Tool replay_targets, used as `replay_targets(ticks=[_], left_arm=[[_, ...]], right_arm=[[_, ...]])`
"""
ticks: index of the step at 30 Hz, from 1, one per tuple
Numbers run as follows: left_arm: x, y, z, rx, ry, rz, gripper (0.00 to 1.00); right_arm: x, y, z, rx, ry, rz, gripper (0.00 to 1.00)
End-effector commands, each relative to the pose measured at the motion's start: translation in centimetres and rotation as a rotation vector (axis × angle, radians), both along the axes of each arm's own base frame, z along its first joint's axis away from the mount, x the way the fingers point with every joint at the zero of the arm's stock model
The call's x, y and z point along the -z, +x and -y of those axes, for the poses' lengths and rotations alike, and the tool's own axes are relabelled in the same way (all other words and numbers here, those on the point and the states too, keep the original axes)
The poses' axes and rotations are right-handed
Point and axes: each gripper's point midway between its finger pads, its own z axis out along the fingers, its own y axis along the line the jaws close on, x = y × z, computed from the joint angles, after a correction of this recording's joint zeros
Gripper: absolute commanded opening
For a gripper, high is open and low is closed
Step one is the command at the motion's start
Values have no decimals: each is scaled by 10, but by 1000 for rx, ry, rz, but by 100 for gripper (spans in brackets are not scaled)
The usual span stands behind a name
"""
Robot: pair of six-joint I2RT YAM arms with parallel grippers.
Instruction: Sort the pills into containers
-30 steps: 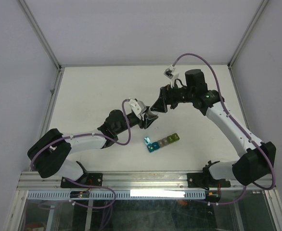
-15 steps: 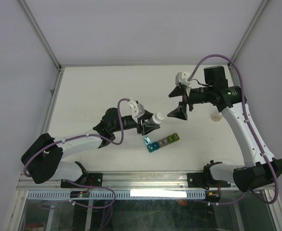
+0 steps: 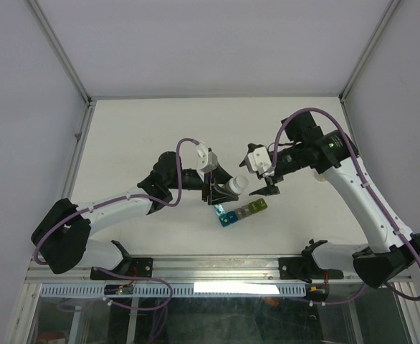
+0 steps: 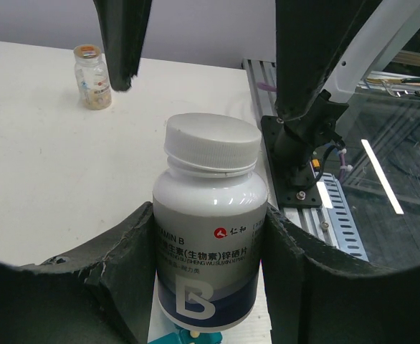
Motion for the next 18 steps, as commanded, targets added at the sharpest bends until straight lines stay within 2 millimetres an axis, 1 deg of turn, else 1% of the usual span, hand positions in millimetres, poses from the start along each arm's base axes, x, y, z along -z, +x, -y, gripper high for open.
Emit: replay_targets(ticks=[1, 14, 18], left_arm=[[-28, -3, 2, 45, -61, 41, 0], [-28, -6, 2, 67, -63, 35, 0], [-27, -8, 2, 73, -64, 35, 0]], right_arm=[[5, 5, -6, 1, -27, 30, 80], [14, 1, -16, -4, -68, 1, 56], [16, 2, -16, 2, -80, 0, 52]])
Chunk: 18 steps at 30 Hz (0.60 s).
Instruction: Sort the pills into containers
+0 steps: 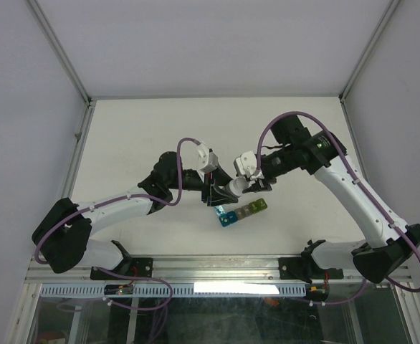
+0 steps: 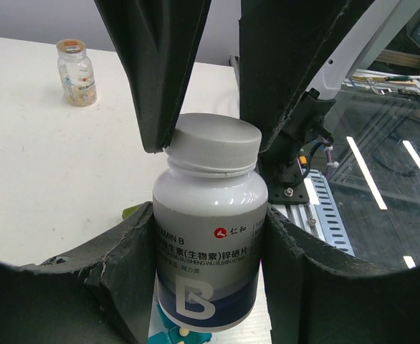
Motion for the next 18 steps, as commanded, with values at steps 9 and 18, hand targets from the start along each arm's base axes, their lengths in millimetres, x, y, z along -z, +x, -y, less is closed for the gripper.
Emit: replay_targets(ticks=[9, 18], left_arm=[[-26, -1, 1, 32, -72, 76, 0], [-29, -9, -4, 55, -91, 101, 0]], right_arm=[[-23, 1, -4, 35, 47, 8, 38], [-41, -9, -2, 25, 149, -100, 37]])
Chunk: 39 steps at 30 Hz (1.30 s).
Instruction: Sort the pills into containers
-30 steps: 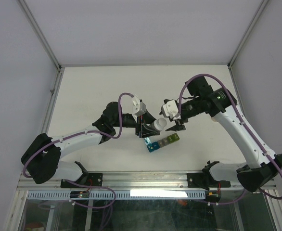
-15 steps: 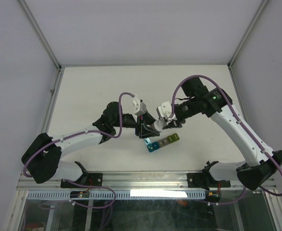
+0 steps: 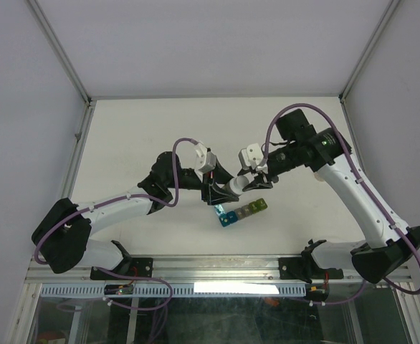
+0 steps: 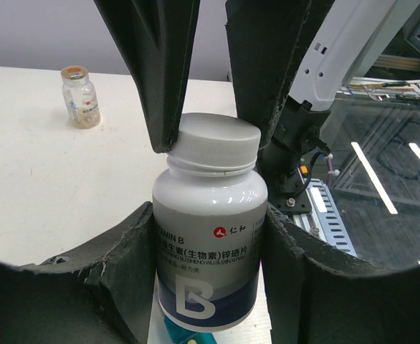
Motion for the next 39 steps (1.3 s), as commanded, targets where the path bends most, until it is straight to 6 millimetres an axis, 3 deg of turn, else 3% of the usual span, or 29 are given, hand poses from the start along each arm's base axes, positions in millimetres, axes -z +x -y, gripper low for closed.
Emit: replay_targets(ticks=[1, 8, 13, 16, 21, 23, 30, 36, 39], left_arm=[[-18, -9, -6, 43, -49, 61, 0], [-16, -9, -5, 48, -36, 45, 0], [-17, -9, -1, 73, -18, -3, 0], [-22, -21, -1, 171, -30, -17, 0], [-26, -46, -12, 375, -24, -41, 0], [-15, -49, -14, 428, 7, -77, 0], [-9, -60, -24, 566, 41, -152, 0], [-7, -54, -25, 589, 16, -159, 0], [-12, -52, -23, 578, -12, -124, 0]], right_arm=[[-30, -7, -3, -8, 101, -27, 37], [-39, -11, -2, -17, 120, -22, 34], [-21, -14, -4, -31, 28, 53, 33], [-16, -27, -5, -125, 8, 67, 33], [-20, -31, -2, -224, 7, 132, 33], [-24, -35, -3, -243, 19, 134, 32], [-43, -52, -5, -291, 100, 116, 31], [-57, -53, -3, -266, 112, 129, 31], [-52, -52, -1, -238, 91, 112, 31]])
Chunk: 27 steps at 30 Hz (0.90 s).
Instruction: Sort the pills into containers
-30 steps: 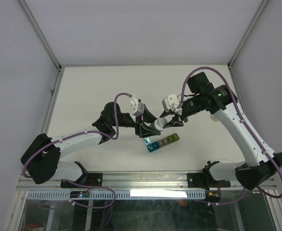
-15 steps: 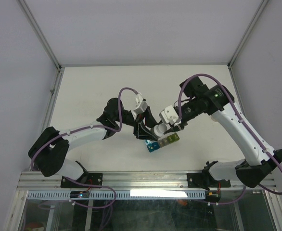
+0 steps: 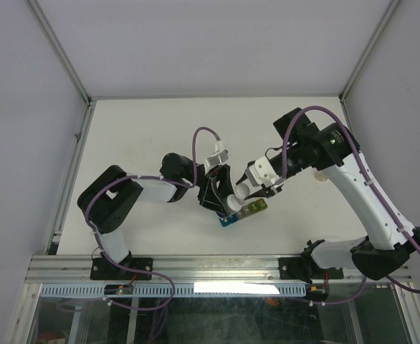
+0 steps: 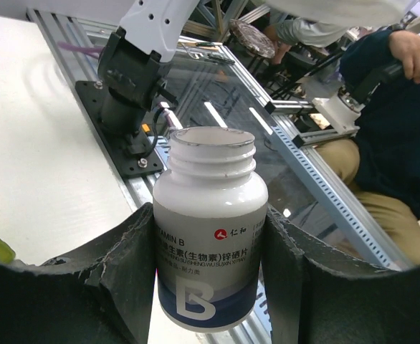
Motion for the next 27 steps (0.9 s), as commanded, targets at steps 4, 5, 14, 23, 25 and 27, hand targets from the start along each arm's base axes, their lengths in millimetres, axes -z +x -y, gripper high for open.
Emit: replay_targets(ticks=[4, 5, 14, 23, 25, 27], left_arm=[[-43, -4, -10, -4, -203, 211, 0], [-44, -5, -10, -9, -211, 214, 0], [-55, -7, -12, -45, -270, 243, 0], [-60, -8, -12, -57, -287, 252, 0], [-60, -7, -12, -59, -288, 252, 0], [-60, -7, -11, -62, -292, 254, 0]], right_arm=[[-4, -5, 2, 56, 36, -13, 32], [-2, -4, 2, 65, 38, -16, 32], [10, 2, -1, 103, 64, -104, 33], [11, 7, -6, 110, 89, -162, 33], [12, 5, -7, 103, 97, -178, 33], [14, 4, -9, 96, 101, -196, 33]])
